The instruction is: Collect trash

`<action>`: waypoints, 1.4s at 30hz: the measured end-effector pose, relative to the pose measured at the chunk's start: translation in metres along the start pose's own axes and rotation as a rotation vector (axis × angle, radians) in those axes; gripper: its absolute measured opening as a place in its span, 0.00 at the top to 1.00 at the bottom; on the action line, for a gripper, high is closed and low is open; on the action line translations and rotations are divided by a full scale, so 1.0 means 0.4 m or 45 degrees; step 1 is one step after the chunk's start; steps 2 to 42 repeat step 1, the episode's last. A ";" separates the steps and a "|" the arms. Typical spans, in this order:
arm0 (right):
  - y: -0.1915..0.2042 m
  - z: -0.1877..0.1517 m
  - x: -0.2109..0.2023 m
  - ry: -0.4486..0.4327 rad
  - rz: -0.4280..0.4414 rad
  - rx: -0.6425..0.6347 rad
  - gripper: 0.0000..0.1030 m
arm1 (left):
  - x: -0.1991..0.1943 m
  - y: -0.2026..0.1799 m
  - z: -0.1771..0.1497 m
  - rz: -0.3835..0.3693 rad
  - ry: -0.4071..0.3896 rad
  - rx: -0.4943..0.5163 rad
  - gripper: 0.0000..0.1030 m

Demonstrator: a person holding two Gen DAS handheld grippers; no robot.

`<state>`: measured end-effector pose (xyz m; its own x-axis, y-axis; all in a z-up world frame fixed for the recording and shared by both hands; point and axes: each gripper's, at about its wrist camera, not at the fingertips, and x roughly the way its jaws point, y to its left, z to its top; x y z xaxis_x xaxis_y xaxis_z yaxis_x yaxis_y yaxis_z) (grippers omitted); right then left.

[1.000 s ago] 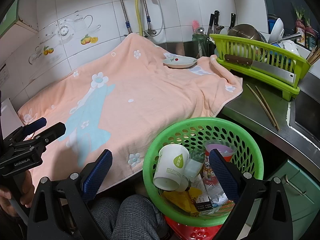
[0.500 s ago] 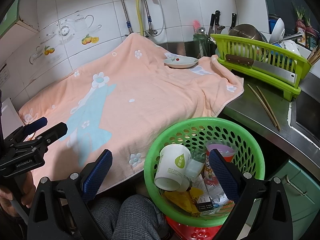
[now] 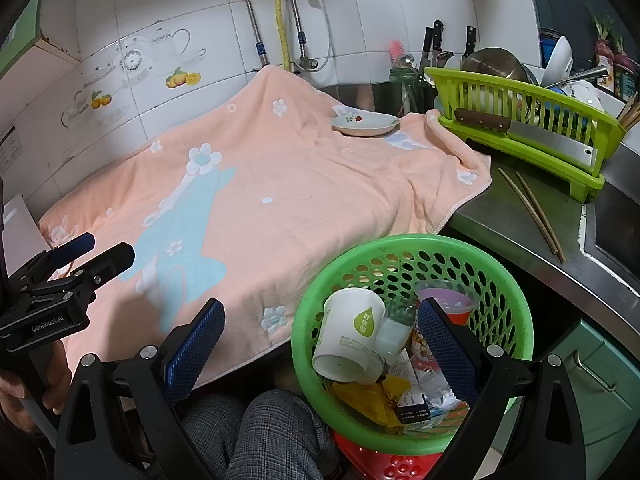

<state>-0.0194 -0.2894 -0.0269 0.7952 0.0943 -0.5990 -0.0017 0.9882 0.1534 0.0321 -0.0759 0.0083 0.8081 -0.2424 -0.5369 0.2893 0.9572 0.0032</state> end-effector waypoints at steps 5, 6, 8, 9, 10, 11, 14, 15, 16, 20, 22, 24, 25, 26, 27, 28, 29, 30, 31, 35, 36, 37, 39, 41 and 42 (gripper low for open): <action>0.002 0.000 0.000 0.000 0.000 0.000 0.09 | -0.001 0.001 0.000 0.000 -0.003 0.001 0.05; 0.002 0.000 0.000 0.000 0.000 0.000 0.09 | -0.001 0.001 0.000 0.000 -0.003 0.001 0.05; 0.002 0.000 0.000 0.000 0.000 0.000 0.09 | -0.001 0.001 0.000 0.000 -0.003 0.001 0.05; 0.002 0.000 0.000 0.000 0.000 0.000 0.09 | -0.001 0.001 0.000 0.000 -0.003 0.001 0.05; 0.002 0.000 0.000 0.000 0.000 0.000 0.09 | -0.001 0.001 0.000 0.000 -0.003 0.001 0.05; 0.002 0.000 0.000 0.000 0.000 0.000 0.09 | -0.001 0.001 0.000 0.000 -0.003 0.001 0.05; 0.002 0.000 0.000 0.000 0.000 0.000 0.09 | -0.001 0.001 0.000 0.000 -0.003 0.001 0.05; 0.002 0.000 0.000 0.000 0.000 0.000 0.09 | -0.001 0.001 0.000 0.000 -0.003 0.001 0.05; 0.002 0.000 0.000 0.000 0.000 0.000 0.09 | -0.001 0.001 0.000 0.000 -0.003 0.001 0.05; 0.002 0.000 0.000 0.000 0.000 0.000 0.09 | -0.001 0.001 0.000 0.000 -0.003 0.001 0.05; 0.002 0.000 0.000 0.000 0.000 0.000 0.09 | -0.001 0.001 0.000 0.000 -0.003 0.001 0.05; 0.002 0.000 0.000 0.000 0.000 0.000 0.09 | -0.001 0.001 0.000 0.000 -0.003 0.001 0.05; 0.002 0.000 0.000 0.000 0.000 0.000 0.09 | -0.001 0.001 0.000 0.000 -0.003 0.001 0.05; 0.002 0.000 0.000 0.000 0.000 0.000 0.09 | -0.001 0.001 0.000 0.000 -0.003 0.001 0.05; 0.002 0.000 0.000 0.000 0.000 0.000 0.09 | -0.001 0.001 0.000 0.000 -0.003 0.001 0.05; 0.002 0.000 0.000 0.000 0.000 0.000 0.09 | -0.001 0.001 0.000 0.000 -0.003 0.001 0.05; 0.002 0.000 0.000 0.000 0.000 0.000 0.09 | -0.001 0.001 0.000 0.000 -0.003 0.001 0.05; 0.002 0.000 0.000 0.000 0.000 0.000 0.09 | -0.001 0.001 0.000 0.000 -0.003 0.001 0.05; 0.002 0.000 0.000 0.000 0.000 0.000 0.09 | -0.001 0.001 0.000 0.000 -0.003 0.001 0.05; 0.002 0.000 0.000 0.000 0.000 0.000 0.09 | -0.001 0.001 0.000 0.000 -0.003 0.001 0.05; 0.002 0.000 0.000 0.000 0.000 0.000 0.09 | -0.001 0.001 0.000 0.000 -0.003 0.001 0.05; 0.002 0.000 0.000 0.000 0.000 0.000 0.09 | -0.001 0.001 0.000 0.000 -0.003 0.001 0.05; 0.002 0.000 0.000 0.000 0.000 0.000 0.09 | -0.001 0.001 0.000 0.000 -0.003 0.001 0.05; 0.002 0.000 0.000 0.000 0.000 0.000 0.09 | -0.001 0.001 0.000 0.000 -0.003 0.001 0.05; 0.002 0.000 0.000 0.000 0.000 0.000 0.09 | -0.001 0.001 0.000 0.000 -0.003 0.001 0.05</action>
